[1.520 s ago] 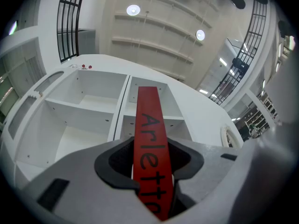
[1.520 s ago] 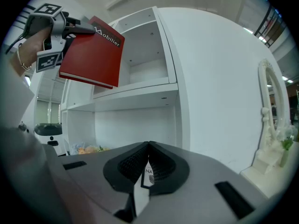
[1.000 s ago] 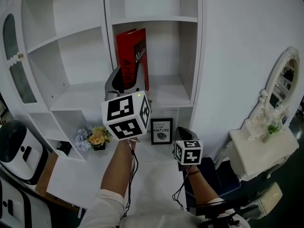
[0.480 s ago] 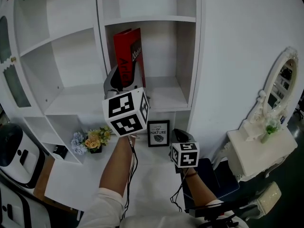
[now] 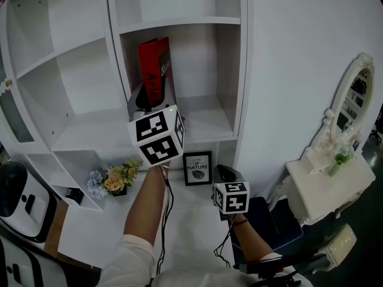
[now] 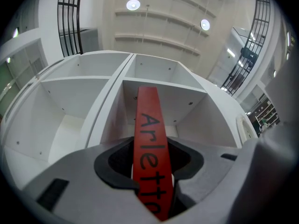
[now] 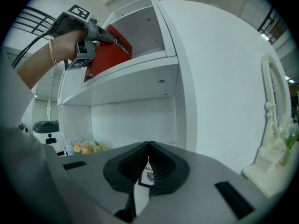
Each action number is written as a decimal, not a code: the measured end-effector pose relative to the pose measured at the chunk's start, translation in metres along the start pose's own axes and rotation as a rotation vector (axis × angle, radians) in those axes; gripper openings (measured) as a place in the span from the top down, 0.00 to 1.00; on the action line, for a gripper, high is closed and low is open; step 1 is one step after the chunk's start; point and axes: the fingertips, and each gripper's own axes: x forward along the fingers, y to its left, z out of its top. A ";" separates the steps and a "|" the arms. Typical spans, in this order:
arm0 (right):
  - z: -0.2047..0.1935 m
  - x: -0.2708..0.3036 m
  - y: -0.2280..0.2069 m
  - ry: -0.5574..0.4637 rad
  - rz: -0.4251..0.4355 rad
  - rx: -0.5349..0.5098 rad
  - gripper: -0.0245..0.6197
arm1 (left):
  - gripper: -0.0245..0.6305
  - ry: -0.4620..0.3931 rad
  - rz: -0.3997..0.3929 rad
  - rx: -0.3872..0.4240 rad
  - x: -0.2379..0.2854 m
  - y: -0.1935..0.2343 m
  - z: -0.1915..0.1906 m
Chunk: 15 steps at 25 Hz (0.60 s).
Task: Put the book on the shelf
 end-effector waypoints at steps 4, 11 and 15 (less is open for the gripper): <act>-0.003 -0.001 -0.004 0.004 -0.007 0.007 0.93 | 0.70 -0.004 0.010 0.003 0.007 0.002 -0.004; -0.015 -0.002 -0.013 0.026 -0.025 0.028 0.93 | 0.70 -0.004 0.018 0.015 0.015 0.003 -0.009; -0.018 -0.004 -0.016 0.034 -0.031 0.036 0.93 | 0.70 -0.004 0.008 0.022 0.015 0.000 -0.008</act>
